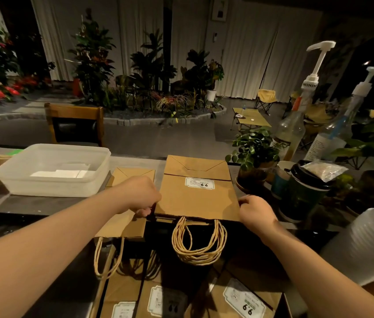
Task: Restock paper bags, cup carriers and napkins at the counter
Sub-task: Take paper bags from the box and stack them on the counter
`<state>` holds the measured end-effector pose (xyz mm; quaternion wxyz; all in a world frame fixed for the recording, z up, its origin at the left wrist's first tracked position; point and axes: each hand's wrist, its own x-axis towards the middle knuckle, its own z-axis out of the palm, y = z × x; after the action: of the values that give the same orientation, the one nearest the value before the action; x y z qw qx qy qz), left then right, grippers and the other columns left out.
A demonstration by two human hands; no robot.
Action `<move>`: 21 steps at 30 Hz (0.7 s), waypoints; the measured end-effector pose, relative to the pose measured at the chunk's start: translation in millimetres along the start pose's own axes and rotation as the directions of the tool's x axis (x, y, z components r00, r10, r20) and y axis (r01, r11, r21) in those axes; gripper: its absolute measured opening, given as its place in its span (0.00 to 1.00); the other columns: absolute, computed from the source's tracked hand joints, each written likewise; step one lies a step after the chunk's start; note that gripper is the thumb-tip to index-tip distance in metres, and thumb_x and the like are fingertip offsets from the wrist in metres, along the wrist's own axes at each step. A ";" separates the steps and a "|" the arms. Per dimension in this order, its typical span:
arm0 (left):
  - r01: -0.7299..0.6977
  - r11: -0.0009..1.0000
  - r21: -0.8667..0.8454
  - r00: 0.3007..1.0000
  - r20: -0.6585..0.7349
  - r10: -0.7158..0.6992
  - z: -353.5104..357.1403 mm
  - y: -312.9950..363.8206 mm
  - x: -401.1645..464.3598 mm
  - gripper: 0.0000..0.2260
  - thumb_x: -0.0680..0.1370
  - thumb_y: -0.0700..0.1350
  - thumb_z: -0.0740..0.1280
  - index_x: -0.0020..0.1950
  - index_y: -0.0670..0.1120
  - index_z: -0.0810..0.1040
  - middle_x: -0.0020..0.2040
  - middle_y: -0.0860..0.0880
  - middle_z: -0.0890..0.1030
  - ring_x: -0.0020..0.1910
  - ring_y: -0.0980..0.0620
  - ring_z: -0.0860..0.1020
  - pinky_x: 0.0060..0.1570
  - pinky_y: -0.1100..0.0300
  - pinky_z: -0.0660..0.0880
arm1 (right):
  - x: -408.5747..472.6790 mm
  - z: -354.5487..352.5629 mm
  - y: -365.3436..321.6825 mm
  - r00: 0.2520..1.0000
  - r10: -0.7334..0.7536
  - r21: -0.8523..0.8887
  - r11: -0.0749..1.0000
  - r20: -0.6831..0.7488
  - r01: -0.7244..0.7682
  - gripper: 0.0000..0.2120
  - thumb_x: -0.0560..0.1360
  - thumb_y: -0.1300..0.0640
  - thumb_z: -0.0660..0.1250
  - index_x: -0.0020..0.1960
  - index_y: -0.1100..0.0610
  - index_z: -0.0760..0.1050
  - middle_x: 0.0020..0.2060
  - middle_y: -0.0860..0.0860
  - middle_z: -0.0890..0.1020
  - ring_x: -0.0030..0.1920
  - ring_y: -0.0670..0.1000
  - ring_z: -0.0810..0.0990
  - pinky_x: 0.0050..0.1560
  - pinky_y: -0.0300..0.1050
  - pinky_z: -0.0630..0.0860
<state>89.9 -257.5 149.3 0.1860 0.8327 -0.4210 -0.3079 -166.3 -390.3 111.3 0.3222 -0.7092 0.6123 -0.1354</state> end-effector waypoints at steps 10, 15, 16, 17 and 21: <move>-0.194 0.914 0.356 0.980 0.027 0.198 21.6 -10.1 -28.4 0.18 0.69 0.62 0.78 0.48 0.51 0.80 0.43 0.53 0.82 0.44 0.55 0.79 0.39 0.62 0.76 | -31.4 -23.1 28.8 0.965 -0.180 -0.348 0.906 0.193 0.239 0.41 0.73 0.36 0.71 0.80 0.43 0.58 0.80 0.54 0.60 0.79 0.58 0.55 0.78 0.58 0.57; -0.156 0.926 0.343 0.975 -0.094 0.199 34.0 -10.5 -30.6 0.15 0.71 0.60 0.78 0.48 0.51 0.82 0.41 0.53 0.82 0.39 0.56 0.80 0.34 0.64 0.74 | -37.4 -17.7 27.6 0.965 -0.232 -0.333 0.907 0.118 0.259 0.34 0.77 0.38 0.69 0.79 0.45 0.62 0.79 0.53 0.61 0.79 0.57 0.55 0.77 0.56 0.53; -0.152 0.927 0.343 0.974 -0.106 0.199 35.1 -10.9 -31.2 0.15 0.71 0.60 0.78 0.47 0.51 0.82 0.40 0.53 0.82 0.38 0.56 0.80 0.33 0.64 0.74 | -38.2 -18.2 27.7 0.964 -0.242 -0.322 0.909 0.110 0.265 0.33 0.77 0.39 0.68 0.78 0.45 0.63 0.79 0.53 0.62 0.80 0.57 0.55 0.78 0.56 0.52; -0.151 0.927 0.344 0.972 -0.117 0.202 35.7 -11.7 -31.9 0.15 0.71 0.60 0.78 0.45 0.52 0.81 0.39 0.53 0.82 0.37 0.56 0.80 0.33 0.64 0.73 | -38.5 -18.4 28.4 0.963 -0.248 -0.315 0.911 0.104 0.268 0.31 0.78 0.40 0.68 0.78 0.45 0.64 0.79 0.53 0.62 0.80 0.57 0.55 0.78 0.56 0.52; -0.164 0.938 0.307 0.966 -0.144 0.216 36.6 -14.9 -34.0 0.12 0.71 0.60 0.79 0.43 0.54 0.82 0.39 0.55 0.82 0.36 0.57 0.80 0.31 0.65 0.71 | -40.3 -16.9 29.0 0.961 -0.265 -0.325 0.904 0.079 0.276 0.28 0.80 0.43 0.67 0.77 0.45 0.65 0.77 0.52 0.66 0.78 0.56 0.58 0.77 0.55 0.54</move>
<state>58.7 -223.1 125.8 0.1262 0.8301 -0.5225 -0.1482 -207.5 -358.0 114.2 0.1858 -0.8336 0.5166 -0.0617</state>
